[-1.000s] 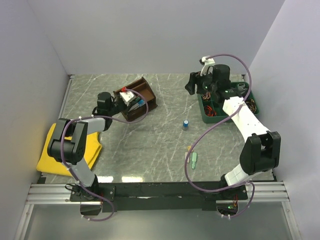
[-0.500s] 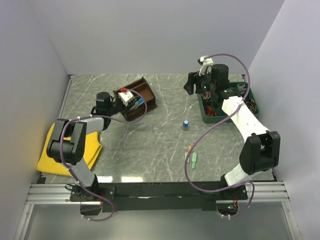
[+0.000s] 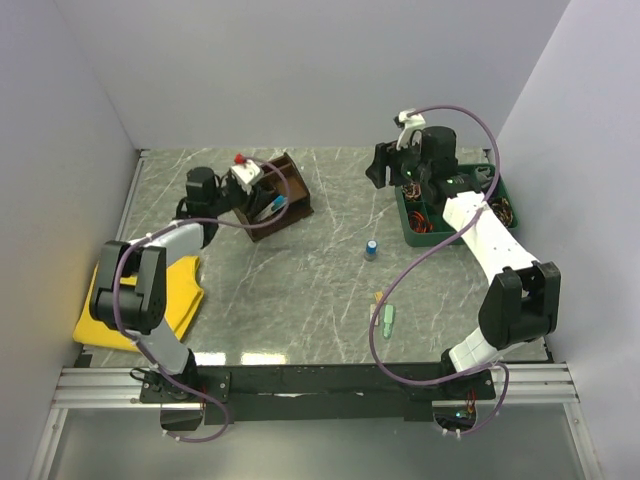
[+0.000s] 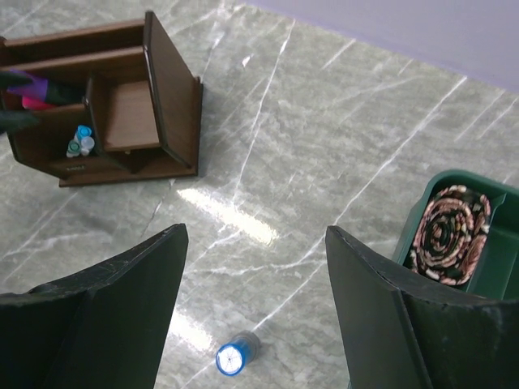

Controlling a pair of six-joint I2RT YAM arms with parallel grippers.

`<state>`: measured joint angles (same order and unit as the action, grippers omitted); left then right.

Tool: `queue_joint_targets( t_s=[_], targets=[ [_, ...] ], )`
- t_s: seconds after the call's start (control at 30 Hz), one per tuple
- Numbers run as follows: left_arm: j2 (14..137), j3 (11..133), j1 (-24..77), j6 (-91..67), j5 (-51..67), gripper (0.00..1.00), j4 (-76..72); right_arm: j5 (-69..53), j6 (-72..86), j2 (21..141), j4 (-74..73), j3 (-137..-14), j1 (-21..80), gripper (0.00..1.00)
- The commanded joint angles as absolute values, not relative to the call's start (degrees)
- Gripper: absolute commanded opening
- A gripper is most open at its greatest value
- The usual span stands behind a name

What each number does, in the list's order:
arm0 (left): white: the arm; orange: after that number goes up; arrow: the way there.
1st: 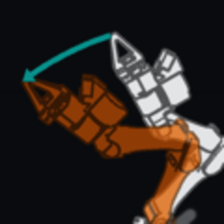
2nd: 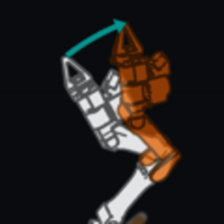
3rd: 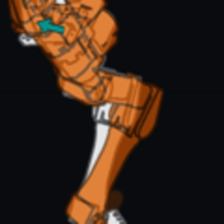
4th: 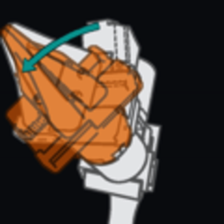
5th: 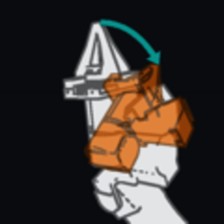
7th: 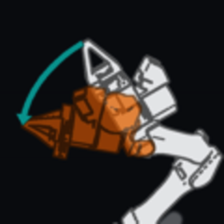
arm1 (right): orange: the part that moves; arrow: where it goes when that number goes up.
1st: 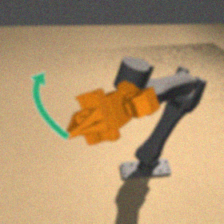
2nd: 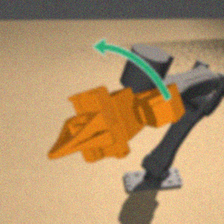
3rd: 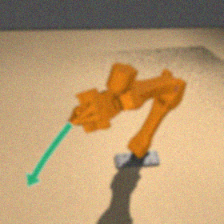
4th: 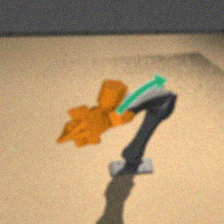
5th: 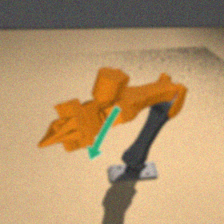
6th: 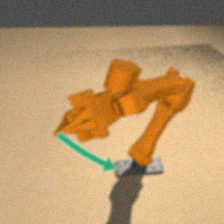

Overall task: Sort the stationery into containers
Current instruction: Place the pen in the storage box, then pick up the stationery from the center of the board.

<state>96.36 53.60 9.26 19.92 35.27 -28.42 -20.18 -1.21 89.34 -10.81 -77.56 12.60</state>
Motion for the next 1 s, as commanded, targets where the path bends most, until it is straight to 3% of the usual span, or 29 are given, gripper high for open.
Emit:
queue_joint_targets(
  t_s=[0.0, 0.23, 0.27, 0.43, 0.67, 0.97],
  targets=[
    [91.15, 60.99, 9.58, 14.16, 39.02, 0.47, -25.85, -20.65, -2.02, 89.03, -9.14, -80.77, 13.01, 0.77],
    [86.67, 64.68, 13.09, 7.93, 33.25, 0.52, -18.64, -21.71, -8.60, 88.50, -21.16, -79.80, 13.27, 0.81],
    [86.40, 66.51, 13.10, 5.74, 31.57, 0.58, -15.15, -21.71, -11.31, 88.85, -23.62, -79.72, 13.27, 0.82],
    [85.87, 74.52, 13.10, -3.77, 21.19, 0.67, -0.19, -21.53, -18.97, 89.91, -34.18, -79.37, 13.27, 0.83],
    [82.53, 74.88, 12.92, -2.20, 11.52, 0.99, 6.77, -22.94, -28.55, 95.87, -41.47, -81.63, 15.72, 0.83],
    [82.97, 75.24, 9.85, -1.41, 6.24, 0.99, 9.23, -21.36, -34.18, 103.00, -45.79, -85.69, 18.02, 0.84]
  ],
)
